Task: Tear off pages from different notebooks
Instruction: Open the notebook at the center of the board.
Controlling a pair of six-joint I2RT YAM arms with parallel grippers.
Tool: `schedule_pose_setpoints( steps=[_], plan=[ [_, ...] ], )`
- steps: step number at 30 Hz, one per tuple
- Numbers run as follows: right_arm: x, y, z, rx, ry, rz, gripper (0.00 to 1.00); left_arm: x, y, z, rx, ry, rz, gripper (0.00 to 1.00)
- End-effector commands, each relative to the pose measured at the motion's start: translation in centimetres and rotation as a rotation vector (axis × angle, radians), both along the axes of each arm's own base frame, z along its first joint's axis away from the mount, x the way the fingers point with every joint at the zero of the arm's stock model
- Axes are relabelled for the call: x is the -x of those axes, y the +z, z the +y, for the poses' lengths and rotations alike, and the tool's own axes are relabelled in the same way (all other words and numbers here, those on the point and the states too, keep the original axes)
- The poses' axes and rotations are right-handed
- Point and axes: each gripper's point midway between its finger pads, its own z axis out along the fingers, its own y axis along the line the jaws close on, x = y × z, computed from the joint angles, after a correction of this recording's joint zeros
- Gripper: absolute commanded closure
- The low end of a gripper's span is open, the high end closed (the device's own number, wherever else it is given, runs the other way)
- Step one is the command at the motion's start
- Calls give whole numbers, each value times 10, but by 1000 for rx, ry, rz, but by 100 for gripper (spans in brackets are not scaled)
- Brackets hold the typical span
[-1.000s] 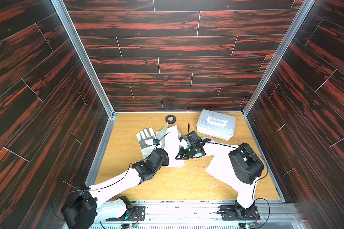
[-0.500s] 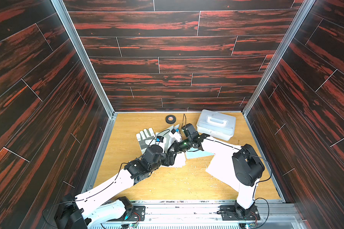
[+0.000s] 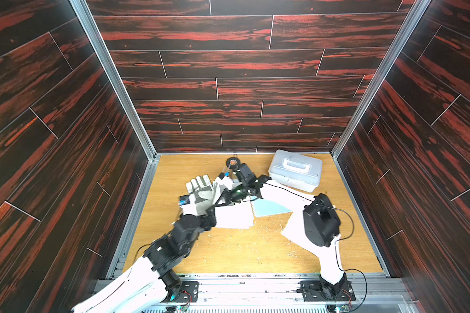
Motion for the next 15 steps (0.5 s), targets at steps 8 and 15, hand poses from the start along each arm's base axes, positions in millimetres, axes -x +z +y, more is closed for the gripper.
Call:
schedule_pose_setpoints(
  steps=[8,15],
  plan=[
    [22,-44,63,206,108,-124,64,33,3,77,119,272,-64,14],
    [-29,-8,47,279,-132,-349,49,38,-1,86,58,291,-64,14]
  ],
)
